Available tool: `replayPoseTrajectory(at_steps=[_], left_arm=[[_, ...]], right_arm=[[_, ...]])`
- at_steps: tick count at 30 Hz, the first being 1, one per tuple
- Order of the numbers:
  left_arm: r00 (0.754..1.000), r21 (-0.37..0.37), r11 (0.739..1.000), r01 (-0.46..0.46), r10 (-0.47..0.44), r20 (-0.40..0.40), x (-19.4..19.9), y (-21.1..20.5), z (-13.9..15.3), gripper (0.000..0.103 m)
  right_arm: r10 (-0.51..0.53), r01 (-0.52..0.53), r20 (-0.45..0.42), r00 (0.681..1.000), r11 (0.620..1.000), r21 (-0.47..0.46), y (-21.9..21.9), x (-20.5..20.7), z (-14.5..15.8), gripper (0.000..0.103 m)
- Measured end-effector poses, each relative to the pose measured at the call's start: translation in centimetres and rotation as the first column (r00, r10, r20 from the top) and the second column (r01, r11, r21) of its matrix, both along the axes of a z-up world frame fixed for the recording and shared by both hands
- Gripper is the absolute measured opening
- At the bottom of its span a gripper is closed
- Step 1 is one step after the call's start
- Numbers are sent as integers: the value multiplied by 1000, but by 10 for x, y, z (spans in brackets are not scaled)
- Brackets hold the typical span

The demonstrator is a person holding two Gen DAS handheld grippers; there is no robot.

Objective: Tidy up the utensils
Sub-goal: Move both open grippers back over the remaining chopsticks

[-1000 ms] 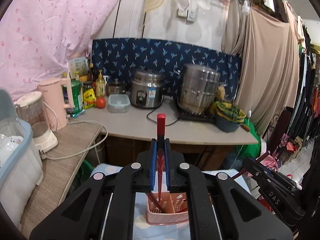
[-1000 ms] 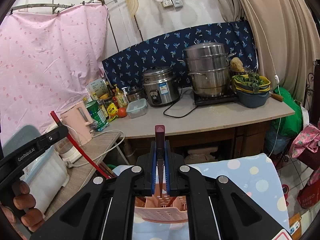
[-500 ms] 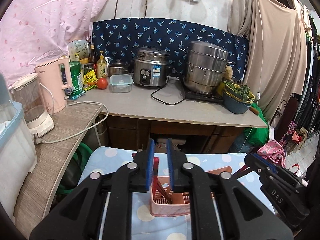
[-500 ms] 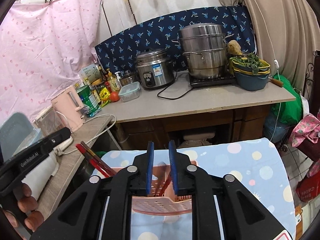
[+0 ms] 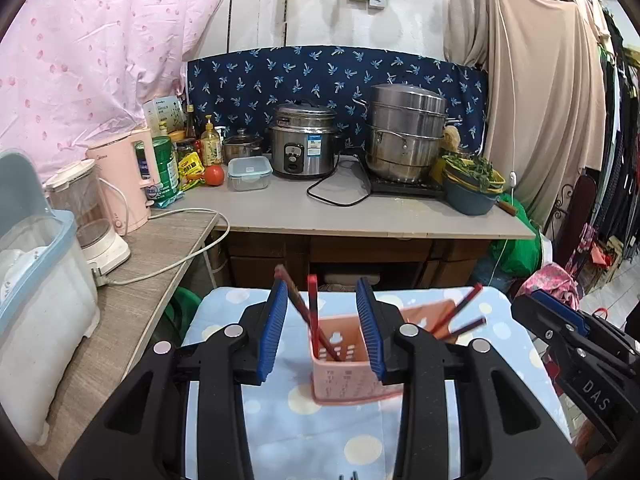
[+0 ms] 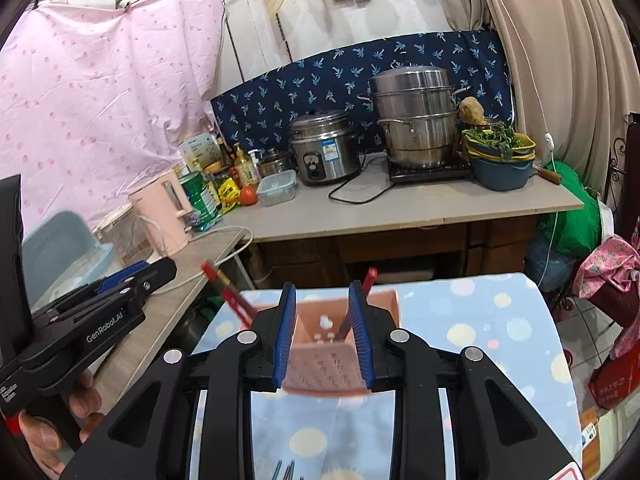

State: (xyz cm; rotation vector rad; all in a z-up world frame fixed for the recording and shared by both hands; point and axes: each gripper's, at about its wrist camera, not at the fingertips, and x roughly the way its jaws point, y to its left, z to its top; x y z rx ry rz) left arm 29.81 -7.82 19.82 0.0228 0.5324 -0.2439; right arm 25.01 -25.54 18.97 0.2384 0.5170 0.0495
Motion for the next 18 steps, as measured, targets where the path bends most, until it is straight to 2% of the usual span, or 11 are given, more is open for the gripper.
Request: replayPoseTrajectory(at_steps=[4, 11, 18], left_arm=[[1000, 47, 999, -4, 4, 6, -29, 0, -8, 34], [1000, 80, 997, -10, 11, -11, -80, 7, -27, 34], [996, 94, 995, -26, 33, -82, -123, 24, -65, 34]], right_arm=[[7, -7, -21, 1000, 1000, -21, 9, -33, -12, 27], [35, -39, -91, 995, 998, -49, 28, -87, -47, 27], [58, -69, -175, 983, 996, -54, 44, -137, -85, 27]])
